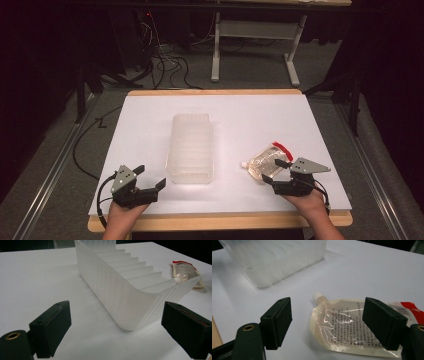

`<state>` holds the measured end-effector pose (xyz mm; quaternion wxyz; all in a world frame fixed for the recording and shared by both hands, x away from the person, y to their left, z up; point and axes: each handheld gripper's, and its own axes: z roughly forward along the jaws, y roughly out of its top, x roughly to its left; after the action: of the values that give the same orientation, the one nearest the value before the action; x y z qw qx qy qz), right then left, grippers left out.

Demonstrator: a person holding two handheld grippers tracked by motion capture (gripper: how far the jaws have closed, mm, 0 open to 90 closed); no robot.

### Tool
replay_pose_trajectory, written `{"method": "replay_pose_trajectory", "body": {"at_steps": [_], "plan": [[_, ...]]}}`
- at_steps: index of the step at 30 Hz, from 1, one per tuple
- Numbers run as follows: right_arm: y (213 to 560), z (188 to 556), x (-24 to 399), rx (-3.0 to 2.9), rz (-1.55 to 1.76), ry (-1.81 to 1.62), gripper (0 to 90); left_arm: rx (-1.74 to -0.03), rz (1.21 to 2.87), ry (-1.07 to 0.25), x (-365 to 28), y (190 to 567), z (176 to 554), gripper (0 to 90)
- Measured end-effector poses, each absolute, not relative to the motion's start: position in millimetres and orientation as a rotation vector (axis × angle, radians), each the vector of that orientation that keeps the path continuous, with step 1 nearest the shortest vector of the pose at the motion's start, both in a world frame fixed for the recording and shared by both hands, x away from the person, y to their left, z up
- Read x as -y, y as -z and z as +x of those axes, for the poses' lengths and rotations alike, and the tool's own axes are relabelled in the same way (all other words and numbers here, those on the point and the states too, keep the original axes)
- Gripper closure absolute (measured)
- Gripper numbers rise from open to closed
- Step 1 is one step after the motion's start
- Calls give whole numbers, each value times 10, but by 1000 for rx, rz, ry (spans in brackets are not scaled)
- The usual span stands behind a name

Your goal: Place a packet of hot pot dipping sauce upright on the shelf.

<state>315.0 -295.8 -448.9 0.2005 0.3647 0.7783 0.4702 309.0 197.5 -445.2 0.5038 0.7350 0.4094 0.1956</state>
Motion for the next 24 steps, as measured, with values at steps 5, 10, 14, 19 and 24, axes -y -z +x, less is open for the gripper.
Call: {"method": "replay_pose_trajectory", "body": {"at_steps": [5,10,14,19,24], "plan": [[4535,3151,2907,-2226,1027,-1283,281,-990,1776,-468,-1981,4454,3108,98],[4590,3163,2874,-2287,1031,-1251,352,-989,1771,-469,-1982,4450,3099,101],[4653,3193,2832,-2362,1019,-1214,452,-987,1767,-471,-1986,4447,3100,102],[4717,3253,2763,-2412,995,-1135,589,-988,1774,-469,-1986,4451,3105,103],[4779,3315,2756,-2424,1001,-1034,704,-986,1775,-468,-1984,4452,3106,103]]}}
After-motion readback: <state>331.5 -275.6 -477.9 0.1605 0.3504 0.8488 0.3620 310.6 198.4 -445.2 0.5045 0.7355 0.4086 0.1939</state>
